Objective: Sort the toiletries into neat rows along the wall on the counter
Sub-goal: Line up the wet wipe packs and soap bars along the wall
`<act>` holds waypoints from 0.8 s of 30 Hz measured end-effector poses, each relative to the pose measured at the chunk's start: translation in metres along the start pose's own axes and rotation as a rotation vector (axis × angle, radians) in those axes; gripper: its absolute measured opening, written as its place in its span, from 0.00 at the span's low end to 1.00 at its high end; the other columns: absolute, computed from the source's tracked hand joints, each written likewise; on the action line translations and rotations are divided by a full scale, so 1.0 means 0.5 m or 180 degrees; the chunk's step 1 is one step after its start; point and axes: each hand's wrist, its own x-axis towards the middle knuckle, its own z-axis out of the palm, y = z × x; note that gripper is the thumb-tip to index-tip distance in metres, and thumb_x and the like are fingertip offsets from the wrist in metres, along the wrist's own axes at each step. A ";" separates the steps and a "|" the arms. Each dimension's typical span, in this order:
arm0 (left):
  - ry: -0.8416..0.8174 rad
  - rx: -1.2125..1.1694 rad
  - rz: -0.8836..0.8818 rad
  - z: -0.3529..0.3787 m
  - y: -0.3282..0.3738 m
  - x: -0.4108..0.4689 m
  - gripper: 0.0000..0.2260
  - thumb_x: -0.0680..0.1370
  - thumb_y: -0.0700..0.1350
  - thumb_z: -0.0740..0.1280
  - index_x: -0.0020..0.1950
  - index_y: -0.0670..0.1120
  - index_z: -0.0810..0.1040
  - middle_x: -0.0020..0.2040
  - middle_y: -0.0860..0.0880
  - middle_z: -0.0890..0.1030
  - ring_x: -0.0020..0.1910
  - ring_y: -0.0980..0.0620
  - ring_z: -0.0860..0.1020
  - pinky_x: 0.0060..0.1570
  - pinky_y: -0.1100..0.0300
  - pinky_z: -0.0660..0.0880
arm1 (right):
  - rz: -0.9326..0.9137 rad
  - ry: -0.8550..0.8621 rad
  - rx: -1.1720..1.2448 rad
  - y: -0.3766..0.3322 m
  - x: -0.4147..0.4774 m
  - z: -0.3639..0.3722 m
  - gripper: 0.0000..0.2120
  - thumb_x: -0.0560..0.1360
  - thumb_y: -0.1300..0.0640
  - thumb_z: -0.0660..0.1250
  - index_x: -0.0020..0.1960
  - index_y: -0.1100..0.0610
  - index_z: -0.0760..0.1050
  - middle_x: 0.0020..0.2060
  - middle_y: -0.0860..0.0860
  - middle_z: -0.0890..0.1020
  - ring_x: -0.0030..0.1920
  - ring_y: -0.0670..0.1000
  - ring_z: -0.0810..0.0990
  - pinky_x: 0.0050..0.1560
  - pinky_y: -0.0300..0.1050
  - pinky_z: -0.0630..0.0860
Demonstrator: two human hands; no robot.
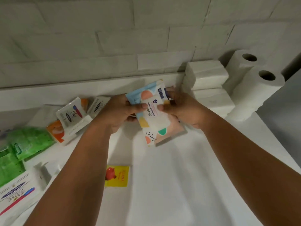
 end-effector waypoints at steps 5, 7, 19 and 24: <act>0.0725 -0.0954 0.0172 0.010 -0.023 0.036 0.12 0.74 0.38 0.73 0.57 0.45 0.81 0.51 0.46 0.86 0.51 0.47 0.85 0.44 0.54 0.81 | 0.0474 0.1070 0.0573 0.025 0.014 0.023 0.22 0.72 0.49 0.75 0.62 0.56 0.74 0.48 0.54 0.83 0.42 0.53 0.83 0.47 0.52 0.81; 0.1012 -0.1404 0.0158 0.023 -0.034 0.051 0.10 0.76 0.38 0.73 0.56 0.46 0.81 0.51 0.46 0.86 0.51 0.49 0.85 0.43 0.56 0.81 | 0.0699 0.1059 0.1091 0.039 0.018 0.034 0.20 0.73 0.52 0.74 0.61 0.58 0.73 0.48 0.57 0.83 0.41 0.56 0.82 0.46 0.52 0.81; 0.1291 -0.1197 -0.0240 0.046 -0.097 0.116 0.05 0.78 0.46 0.71 0.50 0.46 0.81 0.49 0.45 0.86 0.50 0.45 0.85 0.50 0.48 0.82 | 0.0229 0.2128 -0.1328 0.087 0.099 0.001 0.12 0.75 0.43 0.60 0.58 0.37 0.72 0.44 0.41 0.79 0.44 0.46 0.80 0.35 0.46 0.78; 0.1570 0.0229 0.0250 0.056 -0.105 0.152 0.08 0.78 0.48 0.72 0.52 0.45 0.85 0.48 0.48 0.86 0.43 0.54 0.85 0.38 0.64 0.81 | 0.0184 0.2271 -0.1564 0.108 0.118 0.008 0.13 0.75 0.40 0.54 0.58 0.36 0.69 0.46 0.41 0.78 0.48 0.49 0.79 0.42 0.45 0.79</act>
